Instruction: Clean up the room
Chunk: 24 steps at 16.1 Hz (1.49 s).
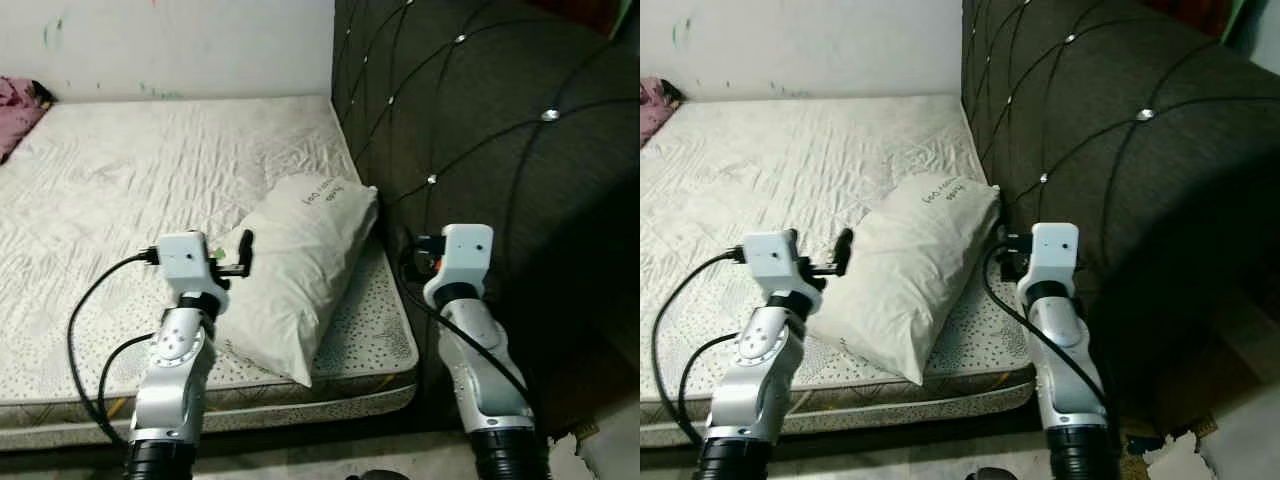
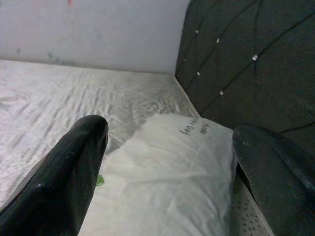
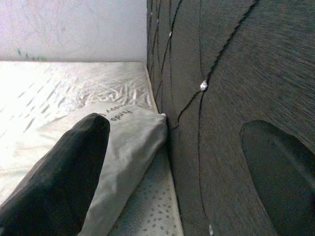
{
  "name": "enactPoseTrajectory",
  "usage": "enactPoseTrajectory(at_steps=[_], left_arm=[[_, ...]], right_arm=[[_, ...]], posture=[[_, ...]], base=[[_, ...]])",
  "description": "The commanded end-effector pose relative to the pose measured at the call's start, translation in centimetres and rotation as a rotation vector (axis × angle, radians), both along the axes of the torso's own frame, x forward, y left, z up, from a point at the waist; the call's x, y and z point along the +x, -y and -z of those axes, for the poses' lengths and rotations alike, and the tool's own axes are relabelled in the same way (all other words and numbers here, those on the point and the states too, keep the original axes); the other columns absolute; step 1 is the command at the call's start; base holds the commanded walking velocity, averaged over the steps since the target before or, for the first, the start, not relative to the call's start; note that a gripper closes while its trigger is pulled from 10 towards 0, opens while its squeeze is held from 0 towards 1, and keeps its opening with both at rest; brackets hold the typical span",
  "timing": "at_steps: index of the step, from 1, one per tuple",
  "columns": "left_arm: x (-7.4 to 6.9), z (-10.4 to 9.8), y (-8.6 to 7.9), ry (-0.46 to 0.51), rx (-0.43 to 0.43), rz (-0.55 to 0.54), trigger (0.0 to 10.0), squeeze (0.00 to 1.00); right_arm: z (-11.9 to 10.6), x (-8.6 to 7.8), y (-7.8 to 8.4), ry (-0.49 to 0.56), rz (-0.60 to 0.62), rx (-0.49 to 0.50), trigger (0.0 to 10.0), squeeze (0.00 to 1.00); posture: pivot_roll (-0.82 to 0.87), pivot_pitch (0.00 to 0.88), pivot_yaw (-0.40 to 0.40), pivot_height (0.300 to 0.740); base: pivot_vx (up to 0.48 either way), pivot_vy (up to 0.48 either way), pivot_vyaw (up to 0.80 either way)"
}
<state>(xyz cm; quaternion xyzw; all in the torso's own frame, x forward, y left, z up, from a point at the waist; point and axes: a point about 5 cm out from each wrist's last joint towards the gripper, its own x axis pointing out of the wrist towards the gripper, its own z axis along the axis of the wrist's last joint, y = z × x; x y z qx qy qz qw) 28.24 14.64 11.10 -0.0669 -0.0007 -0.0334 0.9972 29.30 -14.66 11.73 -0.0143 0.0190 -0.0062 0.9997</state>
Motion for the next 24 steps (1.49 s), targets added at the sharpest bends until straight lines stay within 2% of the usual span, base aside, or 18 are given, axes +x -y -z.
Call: enactPoseTrajectory(at_steps=[1, 9, 15, 20, 24], left_arm=[[0.0, -0.2, -0.3, 0.003, -0.002, -0.012, 10.0, 0.0], [0.0, 0.1, 0.4, -0.014, -0.006, -0.015, 10.0, 0.0], [0.6, -0.7, 0.7, 0.008, -0.008, -0.015, 10.0, 0.0], [0.3, -0.9, 0.8, 0.034, -0.012, 0.014, 10.0, 0.0], [0.4, -0.9, 0.7, 0.033, -0.007, 0.014, 10.0, 0.0]], right_arm=[[-0.3, 0.2, -0.5, 0.002, -0.018, 0.003, 10.0, 0.0], [0.6, 0.0, -0.3, -0.033, -0.031, 0.012, 10.0, 0.0], [-0.1, 0.2, -1.2, -0.001, -0.08, 0.036, 10.0, 0.0], [0.2, 0.0, -1.1, -0.011, -0.082, 0.029, 10.0, 0.0], [0.0, 0.2, -1.3, -0.006, -0.09, 0.024, 10.0, 0.0]], posture=[[-0.02, 0.0, 0.014, 0.74], [-0.01, 0.0, -0.005, 0.74], [-0.01, 0.0, 0.001, 0.74], [-0.01, 0.0, 0.003, 0.74], [-0.01, 0.0, 0.004, 0.74]], base=[[0.0, 0.0, 0.0], [0.0, 0.0, 0.0], [0.0, 0.0, 0.0], [0.0, 0.0, 0.0], [0.29, 0.0, 0.0]])
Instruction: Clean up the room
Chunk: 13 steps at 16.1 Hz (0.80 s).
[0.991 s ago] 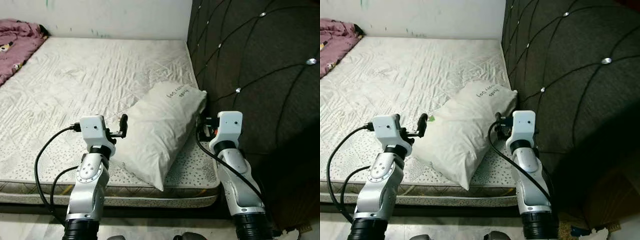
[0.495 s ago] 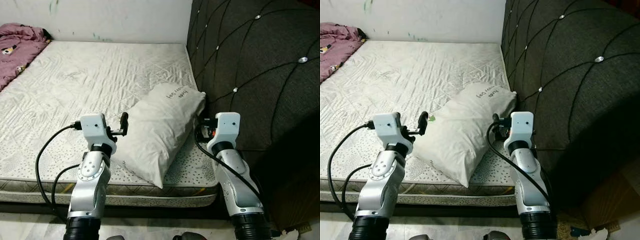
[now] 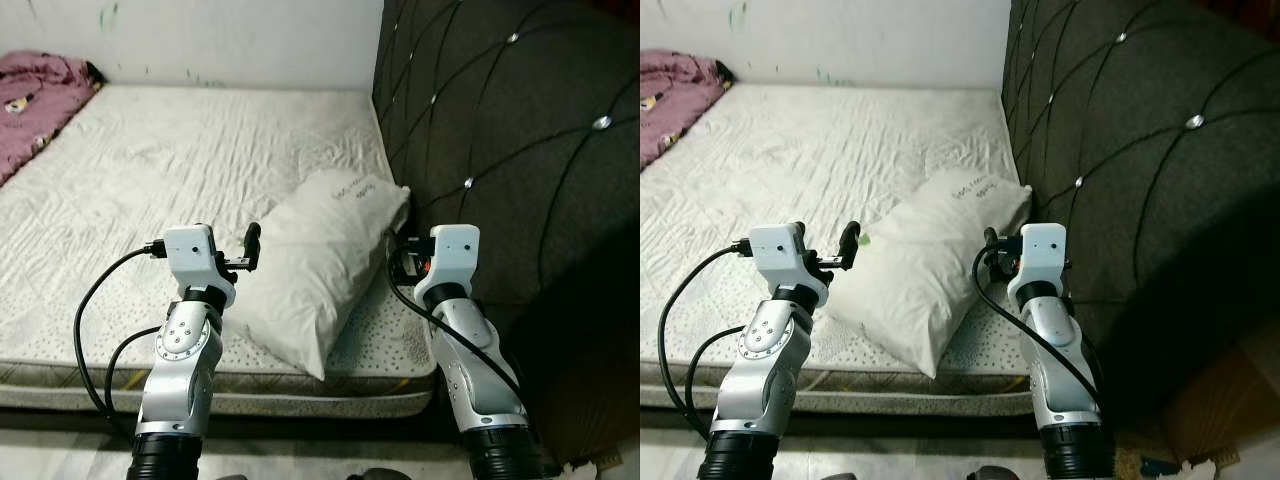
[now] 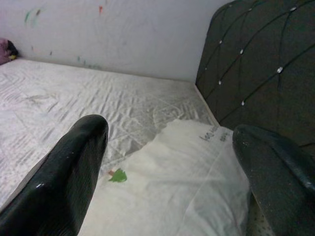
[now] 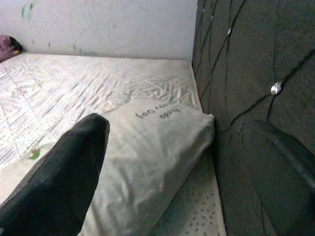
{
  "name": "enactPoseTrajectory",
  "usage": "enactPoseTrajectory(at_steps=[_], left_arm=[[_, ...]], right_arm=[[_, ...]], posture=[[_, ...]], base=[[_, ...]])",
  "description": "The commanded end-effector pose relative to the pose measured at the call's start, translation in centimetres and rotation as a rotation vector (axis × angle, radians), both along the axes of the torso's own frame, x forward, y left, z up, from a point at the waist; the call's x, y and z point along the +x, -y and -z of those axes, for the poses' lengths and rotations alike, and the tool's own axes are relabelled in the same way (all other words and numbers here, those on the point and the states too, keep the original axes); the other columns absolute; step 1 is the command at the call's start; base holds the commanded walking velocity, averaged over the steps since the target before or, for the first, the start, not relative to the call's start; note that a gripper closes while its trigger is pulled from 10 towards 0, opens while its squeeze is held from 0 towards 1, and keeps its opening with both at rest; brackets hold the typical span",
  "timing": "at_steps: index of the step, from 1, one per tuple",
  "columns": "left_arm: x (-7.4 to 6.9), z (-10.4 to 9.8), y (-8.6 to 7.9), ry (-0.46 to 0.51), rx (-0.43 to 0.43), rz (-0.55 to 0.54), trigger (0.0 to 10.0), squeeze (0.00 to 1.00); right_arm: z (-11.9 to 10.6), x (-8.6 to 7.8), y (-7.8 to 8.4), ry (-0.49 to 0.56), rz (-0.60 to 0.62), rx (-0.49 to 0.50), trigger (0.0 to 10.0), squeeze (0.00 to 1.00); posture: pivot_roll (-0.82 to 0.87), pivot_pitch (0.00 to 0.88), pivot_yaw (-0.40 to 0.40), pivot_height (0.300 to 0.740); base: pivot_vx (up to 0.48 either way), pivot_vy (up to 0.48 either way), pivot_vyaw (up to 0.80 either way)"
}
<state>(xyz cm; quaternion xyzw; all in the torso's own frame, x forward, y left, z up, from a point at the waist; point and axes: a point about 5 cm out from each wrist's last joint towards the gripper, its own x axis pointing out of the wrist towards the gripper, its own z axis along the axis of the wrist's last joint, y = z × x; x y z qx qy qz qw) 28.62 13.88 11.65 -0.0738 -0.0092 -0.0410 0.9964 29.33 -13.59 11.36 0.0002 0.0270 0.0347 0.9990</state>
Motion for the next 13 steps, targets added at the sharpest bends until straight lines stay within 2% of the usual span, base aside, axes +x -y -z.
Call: enactPoseTrajectory(at_steps=[1, 13], left_arm=[[-0.02, -0.3, -0.04, 0.013, 0.006, 0.0, 10.0, 0.0], [-0.05, -0.25, 0.06, 0.022, 0.005, 0.004, 10.0, 0.0]], right_arm=[[-0.29, 0.06, -0.3, 0.011, -0.014, -0.009, 10.0, 0.0], [0.06, -0.07, -0.17, -0.004, -0.016, -0.013, 10.0, 0.0]], posture=[[-0.01, 0.0, 0.004, 0.74], [-0.01, 0.0, 0.002, 0.74]], base=[[0.3, 0.0, 0.0], [0.302, 0.0, 0.0]])
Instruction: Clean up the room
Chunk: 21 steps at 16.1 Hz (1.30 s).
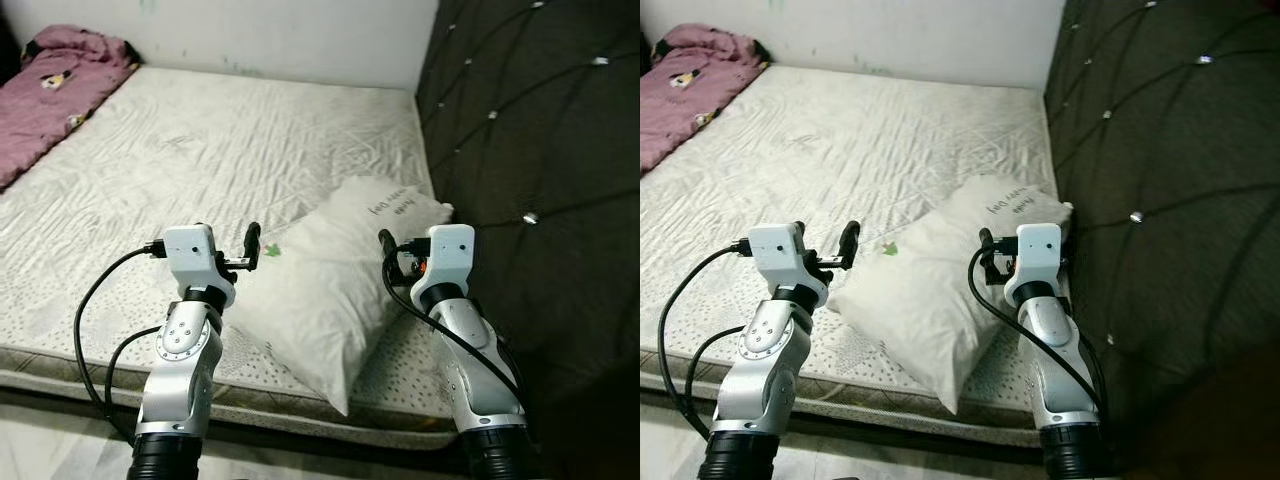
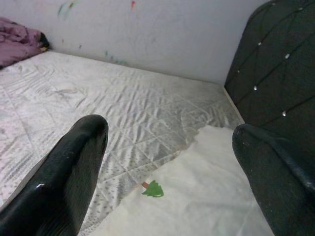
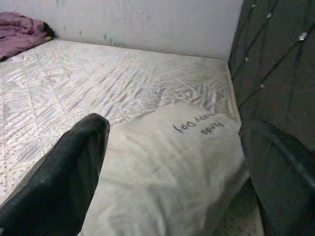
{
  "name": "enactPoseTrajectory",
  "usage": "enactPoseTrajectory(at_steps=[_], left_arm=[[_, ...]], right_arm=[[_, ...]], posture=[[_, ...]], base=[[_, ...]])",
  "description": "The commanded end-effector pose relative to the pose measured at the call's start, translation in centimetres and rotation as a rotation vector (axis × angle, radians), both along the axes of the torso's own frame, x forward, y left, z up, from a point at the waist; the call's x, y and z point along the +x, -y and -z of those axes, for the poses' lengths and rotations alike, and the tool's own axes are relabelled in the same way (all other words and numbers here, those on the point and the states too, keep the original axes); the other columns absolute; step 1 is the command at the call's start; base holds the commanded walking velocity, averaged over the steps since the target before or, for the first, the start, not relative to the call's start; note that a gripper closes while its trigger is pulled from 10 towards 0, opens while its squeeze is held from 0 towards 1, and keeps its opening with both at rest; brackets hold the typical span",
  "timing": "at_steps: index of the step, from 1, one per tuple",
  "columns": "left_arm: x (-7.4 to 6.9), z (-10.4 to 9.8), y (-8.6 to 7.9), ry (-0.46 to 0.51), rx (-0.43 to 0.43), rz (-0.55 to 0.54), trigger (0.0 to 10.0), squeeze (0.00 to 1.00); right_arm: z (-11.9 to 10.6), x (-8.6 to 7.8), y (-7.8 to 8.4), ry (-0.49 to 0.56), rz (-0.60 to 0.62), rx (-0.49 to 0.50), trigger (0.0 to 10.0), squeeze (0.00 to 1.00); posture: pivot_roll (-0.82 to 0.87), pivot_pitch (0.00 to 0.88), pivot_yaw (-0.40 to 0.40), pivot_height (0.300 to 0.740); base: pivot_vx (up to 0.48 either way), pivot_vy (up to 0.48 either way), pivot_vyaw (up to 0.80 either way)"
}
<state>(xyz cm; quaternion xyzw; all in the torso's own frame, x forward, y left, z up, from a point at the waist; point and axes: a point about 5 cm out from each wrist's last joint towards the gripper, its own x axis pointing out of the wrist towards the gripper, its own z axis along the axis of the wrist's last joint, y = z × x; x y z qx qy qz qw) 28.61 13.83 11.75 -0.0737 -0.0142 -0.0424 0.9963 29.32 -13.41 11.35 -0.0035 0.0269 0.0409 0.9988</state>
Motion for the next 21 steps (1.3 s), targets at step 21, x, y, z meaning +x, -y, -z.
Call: enactPoseTrajectory(at_steps=[21], left_arm=[[-0.21, 0.13, 0.64, -0.016, -0.028, 0.026, 10.0, 0.0]], right_arm=[[0.15, 0.04, 0.05, -0.012, -0.004, -0.002, 10.0, 0.0]], posture=[[-0.01, 0.0, -0.001, 0.74]], base=[[0.066, 0.0, -0.13]])
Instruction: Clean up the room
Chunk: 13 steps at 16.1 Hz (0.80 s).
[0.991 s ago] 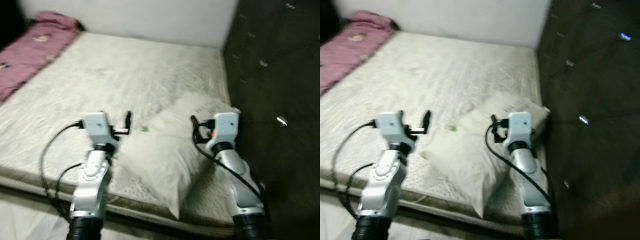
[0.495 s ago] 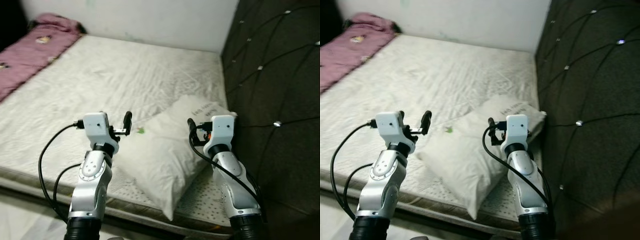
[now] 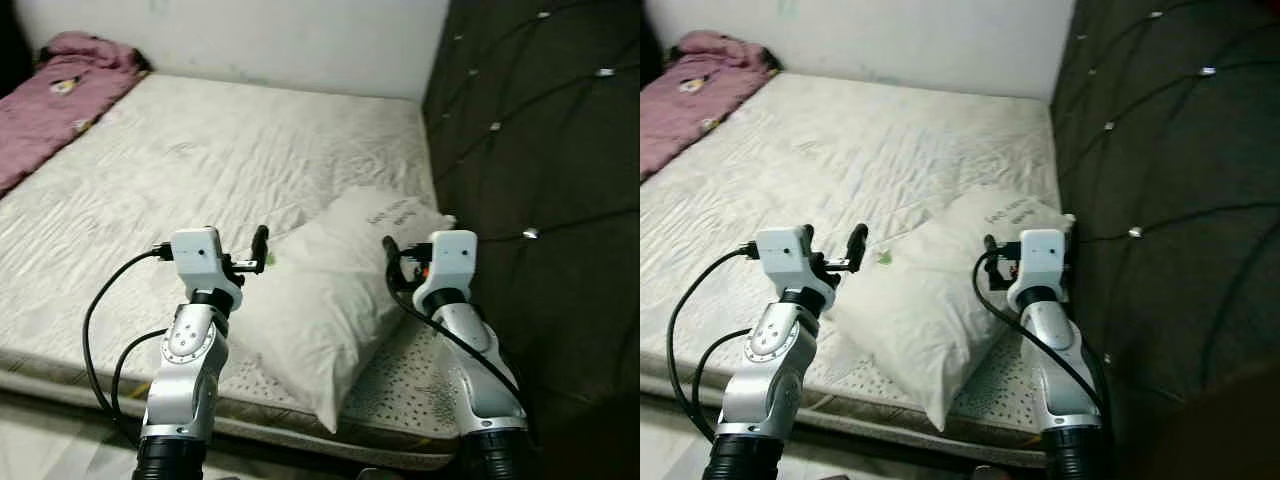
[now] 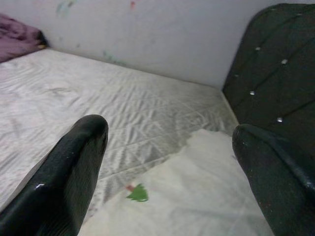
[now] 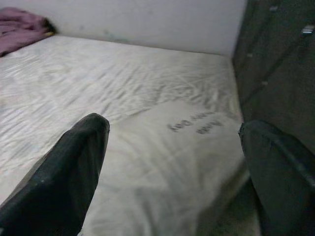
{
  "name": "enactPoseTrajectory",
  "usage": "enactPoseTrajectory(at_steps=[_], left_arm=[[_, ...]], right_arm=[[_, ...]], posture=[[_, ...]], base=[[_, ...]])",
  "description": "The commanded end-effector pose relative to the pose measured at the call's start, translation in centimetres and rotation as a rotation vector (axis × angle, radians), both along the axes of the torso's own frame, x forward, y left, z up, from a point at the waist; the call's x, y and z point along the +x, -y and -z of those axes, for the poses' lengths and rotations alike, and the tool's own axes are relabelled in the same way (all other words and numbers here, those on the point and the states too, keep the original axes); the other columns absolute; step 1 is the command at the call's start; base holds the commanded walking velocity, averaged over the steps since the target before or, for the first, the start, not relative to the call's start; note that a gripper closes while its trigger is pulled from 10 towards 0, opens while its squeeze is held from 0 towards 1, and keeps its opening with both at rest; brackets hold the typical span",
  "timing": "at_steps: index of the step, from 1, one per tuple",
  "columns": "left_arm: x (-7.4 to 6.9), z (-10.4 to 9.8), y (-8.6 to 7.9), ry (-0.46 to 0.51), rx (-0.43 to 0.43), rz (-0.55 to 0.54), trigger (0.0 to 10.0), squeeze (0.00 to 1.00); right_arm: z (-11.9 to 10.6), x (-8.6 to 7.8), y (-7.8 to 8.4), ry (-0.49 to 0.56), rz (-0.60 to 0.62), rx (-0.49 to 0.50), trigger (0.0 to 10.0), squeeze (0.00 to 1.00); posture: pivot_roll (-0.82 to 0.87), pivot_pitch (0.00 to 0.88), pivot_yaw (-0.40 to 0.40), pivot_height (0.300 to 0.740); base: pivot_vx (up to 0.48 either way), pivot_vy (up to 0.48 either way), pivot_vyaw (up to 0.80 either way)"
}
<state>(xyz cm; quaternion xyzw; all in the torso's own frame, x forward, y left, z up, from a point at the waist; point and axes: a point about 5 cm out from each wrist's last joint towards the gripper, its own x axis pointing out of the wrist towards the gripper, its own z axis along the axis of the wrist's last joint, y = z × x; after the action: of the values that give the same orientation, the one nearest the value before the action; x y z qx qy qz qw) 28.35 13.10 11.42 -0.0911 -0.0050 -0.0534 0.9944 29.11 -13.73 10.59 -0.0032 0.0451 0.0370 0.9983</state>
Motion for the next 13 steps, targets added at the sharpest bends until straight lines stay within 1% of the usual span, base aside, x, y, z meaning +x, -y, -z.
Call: enactPoseTrajectory(at_steps=[1, 13], left_arm=[[0.04, -0.15, -0.11, 0.001, 0.007, 0.001, 10.0, 0.0], [-0.04, 0.04, -0.17, -0.009, 0.008, -0.009, 10.0, 0.0]], right_arm=[[-0.65, 0.25, -0.32, 0.027, -0.018, 0.0, 10.0, 0.0], [-0.63, 0.06, -0.51, 0.029, -0.037, 0.002, 10.0, 0.0]], posture=[[-0.01, 0.0, -0.003, 0.74], [-0.01, 0.0, -0.006, 0.74]], base=[[0.0, 0.0, 0.0], [0.0, 0.0, 0.0]])
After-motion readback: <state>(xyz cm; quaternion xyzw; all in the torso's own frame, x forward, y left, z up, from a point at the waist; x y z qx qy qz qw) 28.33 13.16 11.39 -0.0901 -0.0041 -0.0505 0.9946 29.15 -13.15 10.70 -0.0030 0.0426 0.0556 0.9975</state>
